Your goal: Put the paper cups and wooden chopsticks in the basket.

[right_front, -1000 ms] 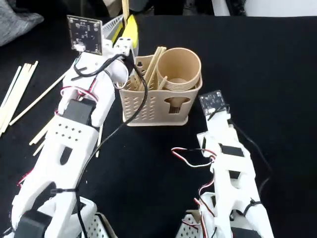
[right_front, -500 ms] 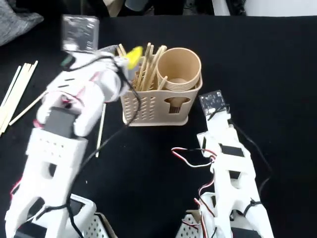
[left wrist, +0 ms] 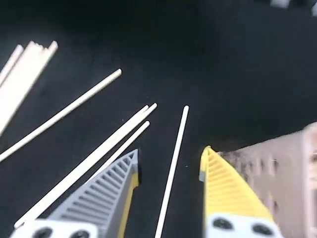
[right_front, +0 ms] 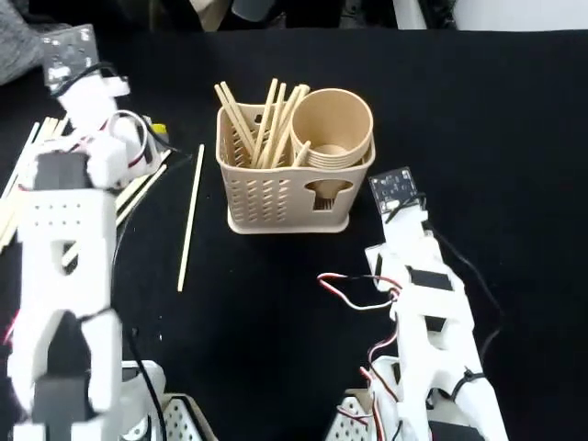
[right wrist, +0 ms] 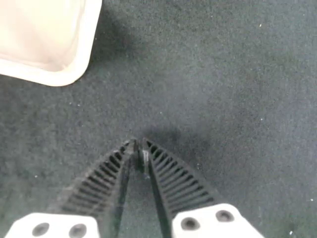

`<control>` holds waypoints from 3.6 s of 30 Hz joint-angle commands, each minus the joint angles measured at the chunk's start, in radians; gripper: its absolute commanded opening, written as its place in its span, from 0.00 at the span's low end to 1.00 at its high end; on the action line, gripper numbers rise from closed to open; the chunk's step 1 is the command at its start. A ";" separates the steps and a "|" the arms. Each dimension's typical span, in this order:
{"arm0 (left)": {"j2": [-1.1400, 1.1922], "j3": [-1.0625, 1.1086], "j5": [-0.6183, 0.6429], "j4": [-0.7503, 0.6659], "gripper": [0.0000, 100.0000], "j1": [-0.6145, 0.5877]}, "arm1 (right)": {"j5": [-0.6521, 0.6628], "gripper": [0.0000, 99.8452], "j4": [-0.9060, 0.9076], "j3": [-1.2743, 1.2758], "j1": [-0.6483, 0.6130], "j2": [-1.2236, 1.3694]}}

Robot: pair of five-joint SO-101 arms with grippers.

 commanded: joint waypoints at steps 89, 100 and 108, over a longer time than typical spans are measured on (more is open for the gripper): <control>-0.718 0.579 -0.141 -1.063 0.03 0.398 | 0.009 0.01 -0.014 -0.005 0.012 -0.024; -0.508 0.694 -0.141 -1.063 0.03 0.407 | 0.009 0.01 -0.014 -0.005 0.012 -0.024; -0.500 0.549 -0.026 -0.695 0.21 0.381 | 0.009 0.01 -0.014 -0.005 0.012 -0.025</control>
